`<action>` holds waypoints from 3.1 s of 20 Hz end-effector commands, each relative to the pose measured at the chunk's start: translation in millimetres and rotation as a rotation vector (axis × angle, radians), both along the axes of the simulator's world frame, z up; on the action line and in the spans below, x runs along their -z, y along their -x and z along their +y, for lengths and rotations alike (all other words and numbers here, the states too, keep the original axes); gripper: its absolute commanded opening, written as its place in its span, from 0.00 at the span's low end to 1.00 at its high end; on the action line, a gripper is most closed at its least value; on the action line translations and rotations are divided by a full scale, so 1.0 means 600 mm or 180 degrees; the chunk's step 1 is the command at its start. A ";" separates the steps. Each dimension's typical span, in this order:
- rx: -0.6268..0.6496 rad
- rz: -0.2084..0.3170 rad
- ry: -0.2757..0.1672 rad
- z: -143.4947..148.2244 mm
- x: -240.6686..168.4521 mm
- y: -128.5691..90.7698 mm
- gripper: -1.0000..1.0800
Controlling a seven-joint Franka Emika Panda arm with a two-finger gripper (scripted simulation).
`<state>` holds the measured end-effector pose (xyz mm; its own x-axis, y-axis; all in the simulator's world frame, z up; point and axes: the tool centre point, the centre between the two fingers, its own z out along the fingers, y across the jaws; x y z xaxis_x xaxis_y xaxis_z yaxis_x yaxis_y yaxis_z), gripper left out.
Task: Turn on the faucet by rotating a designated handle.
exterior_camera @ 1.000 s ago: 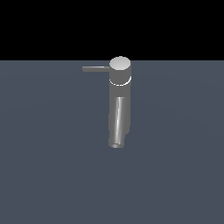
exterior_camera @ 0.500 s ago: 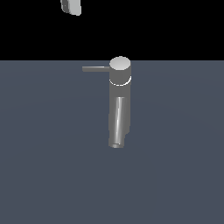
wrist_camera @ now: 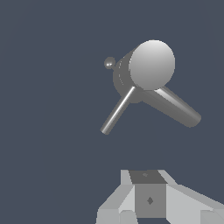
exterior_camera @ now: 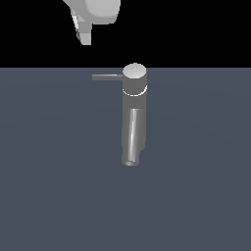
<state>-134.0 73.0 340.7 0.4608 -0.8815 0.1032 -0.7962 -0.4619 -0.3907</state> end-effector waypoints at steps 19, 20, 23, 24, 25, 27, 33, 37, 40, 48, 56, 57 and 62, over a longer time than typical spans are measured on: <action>0.1371 -0.0415 -0.0356 -0.008 0.065 -0.132 0.00; 0.1419 -0.0429 -0.0366 -0.009 0.067 -0.137 0.00; 0.1540 -0.0464 -0.0392 -0.013 0.072 -0.149 0.00; 0.1575 -0.0474 -0.0398 -0.015 0.073 -0.152 0.00; 0.1606 -0.0482 -0.0404 -0.016 0.074 -0.155 0.00; 0.1661 -0.0498 -0.0414 -0.018 0.076 -0.160 0.00; 0.1771 -0.0529 -0.0429 -0.023 0.081 -0.170 0.00; 0.1805 -0.0538 -0.0432 -0.025 0.082 -0.173 0.00; 0.1813 -0.0540 -0.0432 -0.025 0.082 -0.174 0.00; 0.1813 -0.0540 -0.0432 -0.022 0.094 -0.156 0.00; 0.1813 -0.0540 -0.0431 -0.015 0.119 -0.119 0.00; 0.1813 -0.0540 -0.0431 -0.014 0.122 -0.115 0.00; 0.1813 -0.0540 -0.0431 -0.009 0.140 -0.090 0.00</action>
<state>-71.7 72.3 263.5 -0.0898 -0.9960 -0.0011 -0.8209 0.0747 -0.5661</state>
